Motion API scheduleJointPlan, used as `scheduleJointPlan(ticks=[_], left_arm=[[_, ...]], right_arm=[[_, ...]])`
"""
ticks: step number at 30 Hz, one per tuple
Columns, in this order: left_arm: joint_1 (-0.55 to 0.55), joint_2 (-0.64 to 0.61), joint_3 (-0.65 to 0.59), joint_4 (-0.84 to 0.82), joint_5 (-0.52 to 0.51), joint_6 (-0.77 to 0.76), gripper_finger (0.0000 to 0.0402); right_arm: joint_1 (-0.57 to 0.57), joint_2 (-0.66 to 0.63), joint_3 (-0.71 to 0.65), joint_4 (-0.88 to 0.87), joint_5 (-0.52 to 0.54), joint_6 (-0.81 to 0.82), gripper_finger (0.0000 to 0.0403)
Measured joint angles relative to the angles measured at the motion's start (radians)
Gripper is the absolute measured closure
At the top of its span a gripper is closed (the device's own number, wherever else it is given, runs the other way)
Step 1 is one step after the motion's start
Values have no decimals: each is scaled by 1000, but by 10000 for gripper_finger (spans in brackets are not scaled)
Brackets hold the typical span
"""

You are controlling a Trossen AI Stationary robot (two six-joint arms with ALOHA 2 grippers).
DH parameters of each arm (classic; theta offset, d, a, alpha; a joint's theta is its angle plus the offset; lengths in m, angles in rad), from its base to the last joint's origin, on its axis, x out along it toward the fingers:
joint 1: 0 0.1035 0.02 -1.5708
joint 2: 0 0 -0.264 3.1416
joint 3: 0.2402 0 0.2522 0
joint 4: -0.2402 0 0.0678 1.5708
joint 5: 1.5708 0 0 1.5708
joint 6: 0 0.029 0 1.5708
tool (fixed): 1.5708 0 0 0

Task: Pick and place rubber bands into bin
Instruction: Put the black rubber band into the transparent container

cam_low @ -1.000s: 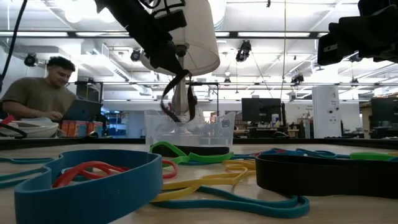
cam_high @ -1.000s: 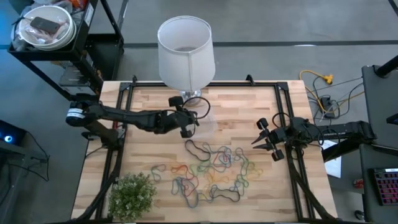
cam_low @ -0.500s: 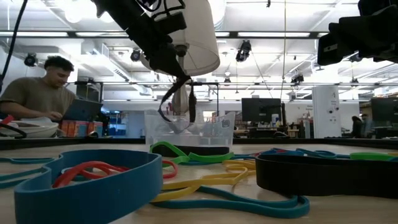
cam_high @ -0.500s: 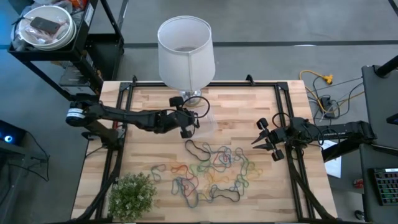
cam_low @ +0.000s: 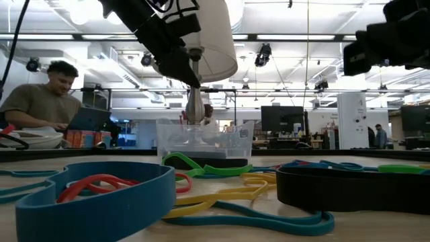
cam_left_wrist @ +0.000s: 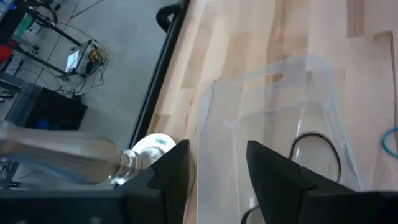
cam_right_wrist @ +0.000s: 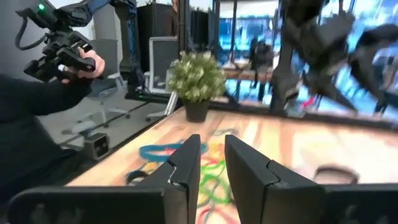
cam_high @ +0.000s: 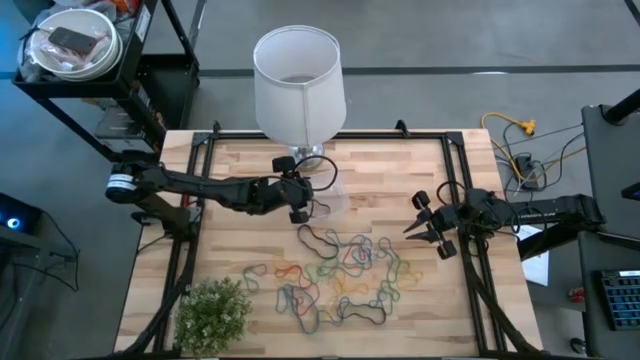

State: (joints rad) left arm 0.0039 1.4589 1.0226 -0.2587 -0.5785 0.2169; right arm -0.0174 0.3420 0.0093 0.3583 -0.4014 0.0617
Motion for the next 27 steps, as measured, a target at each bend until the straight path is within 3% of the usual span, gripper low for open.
scheduleJointPlan(ticks=[4,15,24,27], left_arm=[[-54,-28,13,-35,0,-1,257],[-323,-151,-20,-43,-8,-25,257],[-529,-222,-104,-47,-140,-80,257],[-570,-238,-130,-38,-171,-106,257]], right_arm=[[16,29,0,-51,-23,7,335],[127,227,20,169,6,-147,335],[239,494,233,164,168,-307,335],[270,587,361,60,179,-330,335]])
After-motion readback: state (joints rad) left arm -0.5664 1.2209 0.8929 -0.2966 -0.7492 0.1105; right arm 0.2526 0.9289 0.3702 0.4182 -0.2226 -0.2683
